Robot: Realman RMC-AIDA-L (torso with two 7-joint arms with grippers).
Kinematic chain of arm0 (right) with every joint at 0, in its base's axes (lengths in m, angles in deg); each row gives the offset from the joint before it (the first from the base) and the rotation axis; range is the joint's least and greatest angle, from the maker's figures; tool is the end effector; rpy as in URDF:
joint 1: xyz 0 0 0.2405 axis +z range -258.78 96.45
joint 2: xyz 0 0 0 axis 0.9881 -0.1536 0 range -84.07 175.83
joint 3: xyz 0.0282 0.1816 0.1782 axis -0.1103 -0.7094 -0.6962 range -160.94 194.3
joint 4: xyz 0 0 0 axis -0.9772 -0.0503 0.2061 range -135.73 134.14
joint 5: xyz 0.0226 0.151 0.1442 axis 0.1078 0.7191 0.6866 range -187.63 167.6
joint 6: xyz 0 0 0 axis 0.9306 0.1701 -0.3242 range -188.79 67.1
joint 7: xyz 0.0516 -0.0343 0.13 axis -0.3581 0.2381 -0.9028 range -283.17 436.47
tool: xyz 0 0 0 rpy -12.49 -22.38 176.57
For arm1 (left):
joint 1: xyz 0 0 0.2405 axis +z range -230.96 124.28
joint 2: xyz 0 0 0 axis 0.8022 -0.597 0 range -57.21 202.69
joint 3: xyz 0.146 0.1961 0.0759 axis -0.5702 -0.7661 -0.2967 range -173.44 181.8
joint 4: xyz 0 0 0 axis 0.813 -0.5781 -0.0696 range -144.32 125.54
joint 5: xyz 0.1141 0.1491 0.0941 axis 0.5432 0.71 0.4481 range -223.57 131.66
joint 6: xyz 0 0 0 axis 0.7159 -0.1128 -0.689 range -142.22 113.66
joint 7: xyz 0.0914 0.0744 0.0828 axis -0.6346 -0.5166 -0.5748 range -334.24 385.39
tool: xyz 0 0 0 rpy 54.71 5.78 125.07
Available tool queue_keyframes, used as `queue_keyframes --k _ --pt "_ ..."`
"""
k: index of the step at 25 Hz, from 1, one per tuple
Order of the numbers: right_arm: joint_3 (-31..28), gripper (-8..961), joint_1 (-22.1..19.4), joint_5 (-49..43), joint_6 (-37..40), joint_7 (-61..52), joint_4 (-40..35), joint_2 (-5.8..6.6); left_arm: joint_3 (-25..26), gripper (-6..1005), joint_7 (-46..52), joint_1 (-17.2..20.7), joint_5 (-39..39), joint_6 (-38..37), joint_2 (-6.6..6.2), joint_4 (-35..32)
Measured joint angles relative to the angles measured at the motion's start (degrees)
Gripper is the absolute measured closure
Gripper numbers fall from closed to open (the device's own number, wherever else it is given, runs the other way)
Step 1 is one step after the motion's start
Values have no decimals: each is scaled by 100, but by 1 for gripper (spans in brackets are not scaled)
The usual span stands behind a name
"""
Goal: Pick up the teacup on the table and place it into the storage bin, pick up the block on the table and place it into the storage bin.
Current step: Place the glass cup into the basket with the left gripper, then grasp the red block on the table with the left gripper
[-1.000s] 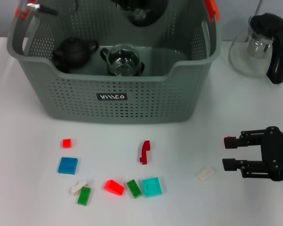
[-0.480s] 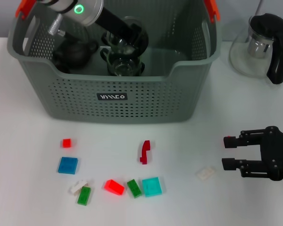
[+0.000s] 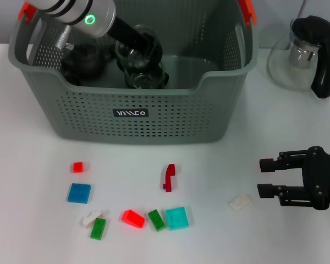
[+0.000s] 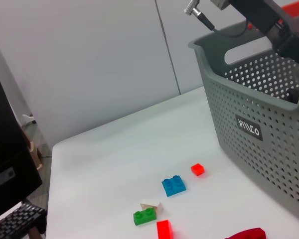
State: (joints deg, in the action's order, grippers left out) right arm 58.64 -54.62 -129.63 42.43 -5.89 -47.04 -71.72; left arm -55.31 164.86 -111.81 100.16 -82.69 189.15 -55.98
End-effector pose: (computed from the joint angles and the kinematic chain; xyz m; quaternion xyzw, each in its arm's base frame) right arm 0.2660 0.2940 0.0225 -0.9609 0.1879 0.2001 0.0366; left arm -0.1246 0.4642 0.0049 -0.9141 -0.3243 0.0321 0.2412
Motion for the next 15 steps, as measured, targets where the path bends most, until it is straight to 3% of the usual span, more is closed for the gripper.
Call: queue_keyframes --k 5,11,15 --pt "7 361 10 0 0 1 2 0 9 909 2 5 52 30 4 52" --pt "7 361 8 0 -1 0 2 -7 24 749 25 33 59 29 4 44" --pt "5 361 8 0 -1 -11 2 -9 33 741 7 77 -20 -59 6 -68"
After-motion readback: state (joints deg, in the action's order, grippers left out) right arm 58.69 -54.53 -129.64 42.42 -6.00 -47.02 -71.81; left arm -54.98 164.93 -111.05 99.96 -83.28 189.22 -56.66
